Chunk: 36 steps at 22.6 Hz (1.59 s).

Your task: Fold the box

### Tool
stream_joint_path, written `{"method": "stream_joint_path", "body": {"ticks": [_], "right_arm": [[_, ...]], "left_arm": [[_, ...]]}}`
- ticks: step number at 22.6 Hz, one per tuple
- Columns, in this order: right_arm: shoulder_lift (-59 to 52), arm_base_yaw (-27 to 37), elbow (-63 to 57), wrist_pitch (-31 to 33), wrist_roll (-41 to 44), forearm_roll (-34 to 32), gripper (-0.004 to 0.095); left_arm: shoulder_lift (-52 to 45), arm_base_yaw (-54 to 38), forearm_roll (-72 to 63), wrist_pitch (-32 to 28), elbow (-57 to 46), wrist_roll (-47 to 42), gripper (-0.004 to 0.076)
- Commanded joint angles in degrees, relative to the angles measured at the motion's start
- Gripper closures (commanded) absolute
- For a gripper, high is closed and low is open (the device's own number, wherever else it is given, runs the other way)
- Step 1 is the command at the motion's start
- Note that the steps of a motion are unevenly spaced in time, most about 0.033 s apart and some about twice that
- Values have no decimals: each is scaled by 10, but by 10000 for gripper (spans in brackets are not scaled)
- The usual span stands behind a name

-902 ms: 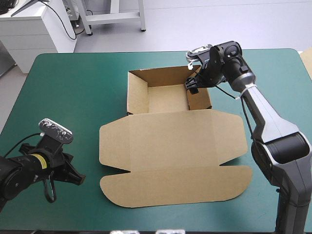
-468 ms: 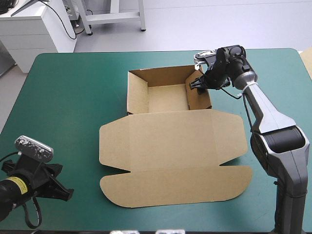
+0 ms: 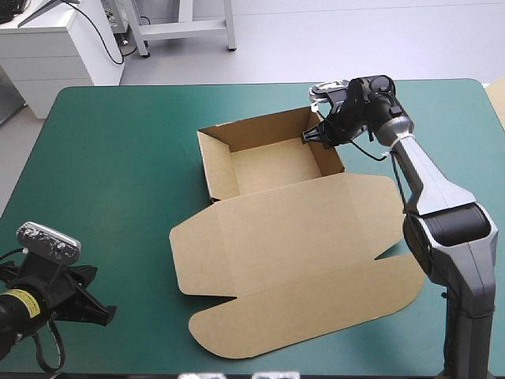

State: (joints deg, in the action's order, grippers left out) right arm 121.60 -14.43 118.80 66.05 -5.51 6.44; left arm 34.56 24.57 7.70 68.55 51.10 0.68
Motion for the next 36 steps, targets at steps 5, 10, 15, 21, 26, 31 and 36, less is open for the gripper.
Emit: {"method": "stream_joint_path", "body": {"ticks": [5, 10, 15, 21, 26, 31, 36], "right_arm": [[-26, 3, 21, -15, -12, -13, 928], [-27, 17, 44, -8, -11, -64, 929], [-48, 104, 55, -7, -21, -89, 929], [-64, 280, 55, 16, -47, -119, 929], [-64, 400, 55, 27, -67, -85, 929], [-64, 461, 55, 45, -70, -75, 927], [-64, 466, 54, 44, -101, -54, 588]], "left_arm": [[3, 0, 20, -29, 14, -11, 731], [3, 0, 20, -29, 14, -11, 731], [3, 0, 19, -29, 14, -13, 731], [3, 0, 20, -29, 14, -14, 731], [3, 0, 20, -38, 14, -14, 731], [3, 0, 23, -53, 14, -17, 731], [3, 0, 24, -59, 14, -12, 731]]}}
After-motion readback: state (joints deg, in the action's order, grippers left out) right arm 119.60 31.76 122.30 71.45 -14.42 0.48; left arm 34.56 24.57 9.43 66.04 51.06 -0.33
